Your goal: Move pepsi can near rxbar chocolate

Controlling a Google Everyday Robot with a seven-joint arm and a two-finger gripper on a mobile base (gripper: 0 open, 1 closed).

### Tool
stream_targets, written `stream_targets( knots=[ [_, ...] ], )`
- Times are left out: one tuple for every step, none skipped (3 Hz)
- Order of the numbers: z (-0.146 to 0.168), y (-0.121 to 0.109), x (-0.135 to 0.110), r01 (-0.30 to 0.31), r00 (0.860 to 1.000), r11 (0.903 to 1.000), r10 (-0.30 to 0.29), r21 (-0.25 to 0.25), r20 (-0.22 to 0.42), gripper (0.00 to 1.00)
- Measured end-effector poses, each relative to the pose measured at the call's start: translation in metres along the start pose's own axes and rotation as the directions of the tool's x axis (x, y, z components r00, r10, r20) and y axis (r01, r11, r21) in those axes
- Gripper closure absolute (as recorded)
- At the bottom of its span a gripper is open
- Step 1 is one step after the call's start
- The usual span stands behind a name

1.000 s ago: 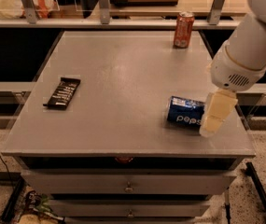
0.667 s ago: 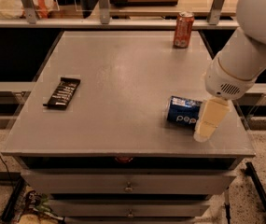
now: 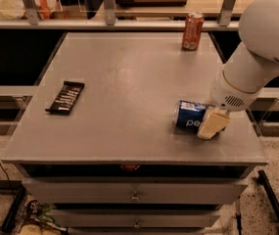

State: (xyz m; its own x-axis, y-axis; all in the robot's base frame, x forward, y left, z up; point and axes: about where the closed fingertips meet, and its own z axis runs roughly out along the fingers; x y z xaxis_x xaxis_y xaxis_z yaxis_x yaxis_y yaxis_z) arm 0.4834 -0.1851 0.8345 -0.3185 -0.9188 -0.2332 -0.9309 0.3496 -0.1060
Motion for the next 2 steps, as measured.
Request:
stream_targets(
  knots=[
    [-0.003, -0.005, -0.001, 0.009, 1.000, 0.9999, -0.009, 0.011, -0.010, 0.64],
    [-0.018, -0.015, -0.005, 0.025, 1.000, 0.9988, -0.024, 0.042, -0.020, 0.88]
  ],
)
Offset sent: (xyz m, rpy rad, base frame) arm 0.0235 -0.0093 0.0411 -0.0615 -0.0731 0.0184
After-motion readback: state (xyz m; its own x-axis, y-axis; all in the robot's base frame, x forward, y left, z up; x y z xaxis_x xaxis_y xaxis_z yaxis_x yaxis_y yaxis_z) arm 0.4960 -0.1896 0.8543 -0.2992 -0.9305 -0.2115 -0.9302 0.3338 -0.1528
